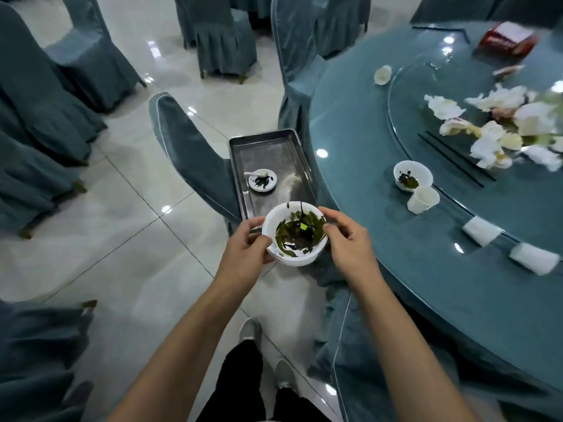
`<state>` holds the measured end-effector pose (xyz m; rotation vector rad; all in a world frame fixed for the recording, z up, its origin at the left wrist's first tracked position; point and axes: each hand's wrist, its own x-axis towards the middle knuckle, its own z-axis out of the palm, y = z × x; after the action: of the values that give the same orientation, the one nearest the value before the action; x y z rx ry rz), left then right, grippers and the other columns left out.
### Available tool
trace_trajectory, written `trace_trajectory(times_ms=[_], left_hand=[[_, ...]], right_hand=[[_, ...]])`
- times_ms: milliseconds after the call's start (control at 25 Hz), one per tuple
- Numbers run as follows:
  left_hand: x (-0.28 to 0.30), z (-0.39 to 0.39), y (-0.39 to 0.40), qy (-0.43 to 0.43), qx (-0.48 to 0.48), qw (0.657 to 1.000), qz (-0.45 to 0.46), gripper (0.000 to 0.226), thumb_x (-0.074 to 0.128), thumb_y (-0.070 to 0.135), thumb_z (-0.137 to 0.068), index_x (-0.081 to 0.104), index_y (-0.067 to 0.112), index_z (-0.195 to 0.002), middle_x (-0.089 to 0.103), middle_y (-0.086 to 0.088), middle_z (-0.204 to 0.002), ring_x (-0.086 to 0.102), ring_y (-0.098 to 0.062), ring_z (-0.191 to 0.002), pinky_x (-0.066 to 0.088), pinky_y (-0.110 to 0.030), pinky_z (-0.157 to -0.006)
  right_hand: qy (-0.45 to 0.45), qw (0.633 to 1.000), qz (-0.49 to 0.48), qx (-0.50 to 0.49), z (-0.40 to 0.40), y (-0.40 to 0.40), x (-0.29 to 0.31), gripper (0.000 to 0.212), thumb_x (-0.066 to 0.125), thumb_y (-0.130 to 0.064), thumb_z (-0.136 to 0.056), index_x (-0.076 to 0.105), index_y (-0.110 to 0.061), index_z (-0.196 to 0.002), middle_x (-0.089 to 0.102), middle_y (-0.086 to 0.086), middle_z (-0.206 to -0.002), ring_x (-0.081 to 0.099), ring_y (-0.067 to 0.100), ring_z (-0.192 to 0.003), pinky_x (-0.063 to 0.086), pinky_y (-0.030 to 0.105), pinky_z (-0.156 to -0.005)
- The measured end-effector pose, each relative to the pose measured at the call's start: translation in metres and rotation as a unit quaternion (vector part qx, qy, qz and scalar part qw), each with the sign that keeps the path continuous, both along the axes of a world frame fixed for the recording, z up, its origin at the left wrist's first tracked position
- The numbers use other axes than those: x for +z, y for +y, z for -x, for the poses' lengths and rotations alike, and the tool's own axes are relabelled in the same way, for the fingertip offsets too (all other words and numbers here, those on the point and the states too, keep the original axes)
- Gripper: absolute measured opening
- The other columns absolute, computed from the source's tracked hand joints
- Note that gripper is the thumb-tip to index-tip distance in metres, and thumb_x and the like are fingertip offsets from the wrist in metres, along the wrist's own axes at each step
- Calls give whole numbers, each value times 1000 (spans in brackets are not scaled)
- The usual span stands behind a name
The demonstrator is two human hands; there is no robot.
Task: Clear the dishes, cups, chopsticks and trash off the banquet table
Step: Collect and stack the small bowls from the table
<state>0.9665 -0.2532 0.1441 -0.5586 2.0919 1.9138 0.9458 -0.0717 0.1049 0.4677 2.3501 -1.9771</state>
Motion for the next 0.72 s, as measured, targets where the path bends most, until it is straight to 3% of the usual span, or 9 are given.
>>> trace_trajectory(times_ms=[120, 200, 280, 360, 480, 640, 720], left_hand=[[-3, 29, 16, -9, -47, 999, -12, 34, 49, 2, -100, 61, 22, -125, 70, -9, -110, 71, -15, -85, 56, -18, -61], [-4, 54, 26, -10, -84, 996, -15, 35, 50, 0, -100, 60, 19, -127, 70, -10, -111, 72, -14, -83, 60, -25, -64], [-5, 79, 32, -12, -120, 993, -15, 35, 50, 0, -100, 59, 19, -129, 69, -12, -115, 72, -23, -95, 62, -40, -83], [-7, 106, 35, -13, -157, 987, -13, 34, 50, 1, -100, 58, 21, -127, 69, -11, -115, 70, -28, -104, 58, -47, -93], [-11, 137, 36, -7, -201, 979, -12, 33, 51, 2, -100, 57, 24, -125, 69, -9, -115, 69, -26, -105, 57, -45, -94], [-21, 172, 34, -2, -253, 967, -12, 33, 52, 3, -100, 58, 25, -124, 71, -8, -111, 71, -23, -100, 60, -39, -87], [-26, 188, 37, -2, -276, 961, -6, 33, 53, 6, -100, 58, 26, -125, 70, -5, -110, 71, -19, -99, 61, -32, -82]], right_hand=[[-10, 998, -10, -58, 9, 16, -7, 38, 56, -10, -96, 74, -41, -108, 72, -32, -93, 66, -11, -89, 48, 6, -77], [-23, 994, -9, -102, 18, 24, -9, 41, 55, -13, -97, 74, -49, -101, 72, -31, -93, 67, -8, -89, 51, 13, -79], [-30, 990, -4, -138, 30, 29, -11, 44, 55, -12, -96, 74, -52, -95, 73, -28, -94, 68, -4, -91, 55, 24, -86], [-32, 985, -1, -171, 47, 32, -13, 43, 55, -12, -96, 75, -50, -98, 74, -25, -97, 69, 0, -94, 57, 31, -91], [-36, 978, 2, -203, 68, 29, -12, 38, 55, -12, -97, 75, -43, -105, 75, -21, -101, 69, 3, -98, 57, 33, -94], [-51, 967, -12, -248, 88, 24, -11, 38, 55, -14, -98, 75, -46, -100, 72, -31, -92, 66, -9, -91, 57, 26, -86], [-59, 961, -7, -269, 95, 25, -13, 37, 56, -13, -98, 75, -43, -103, 72, -31, -89, 68, -6, -90, 59, 33, -90]])
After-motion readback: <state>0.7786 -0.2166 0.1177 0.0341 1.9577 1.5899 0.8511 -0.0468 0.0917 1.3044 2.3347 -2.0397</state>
